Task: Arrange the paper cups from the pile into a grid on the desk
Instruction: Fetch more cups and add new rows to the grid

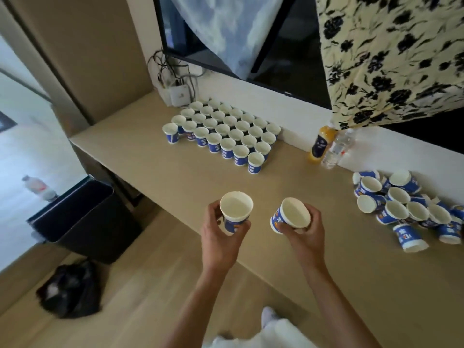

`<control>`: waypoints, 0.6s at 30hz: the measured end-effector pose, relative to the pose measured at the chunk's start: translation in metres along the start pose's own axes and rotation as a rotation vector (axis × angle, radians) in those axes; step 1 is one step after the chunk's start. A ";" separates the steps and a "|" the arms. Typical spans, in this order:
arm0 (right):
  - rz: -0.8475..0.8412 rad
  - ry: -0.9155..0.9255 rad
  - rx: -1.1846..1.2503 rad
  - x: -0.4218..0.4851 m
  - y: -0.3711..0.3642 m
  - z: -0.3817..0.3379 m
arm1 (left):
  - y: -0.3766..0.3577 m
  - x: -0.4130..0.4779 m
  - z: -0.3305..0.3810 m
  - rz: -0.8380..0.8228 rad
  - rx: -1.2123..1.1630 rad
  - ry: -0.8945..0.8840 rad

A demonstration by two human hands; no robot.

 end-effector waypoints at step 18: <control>-0.070 -0.132 0.093 0.091 -0.246 0.019 | 0.092 0.210 -0.048 0.001 0.108 0.033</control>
Point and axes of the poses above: each hand's wrist, its own x-axis towards the middle knuckle, its own y-axis out of the back of the hand, z = x × y, the point moved 4 cm from there along x, towards the middle knuckle, and after that the axes turned 1 degree about y, right-handed, at the moved point
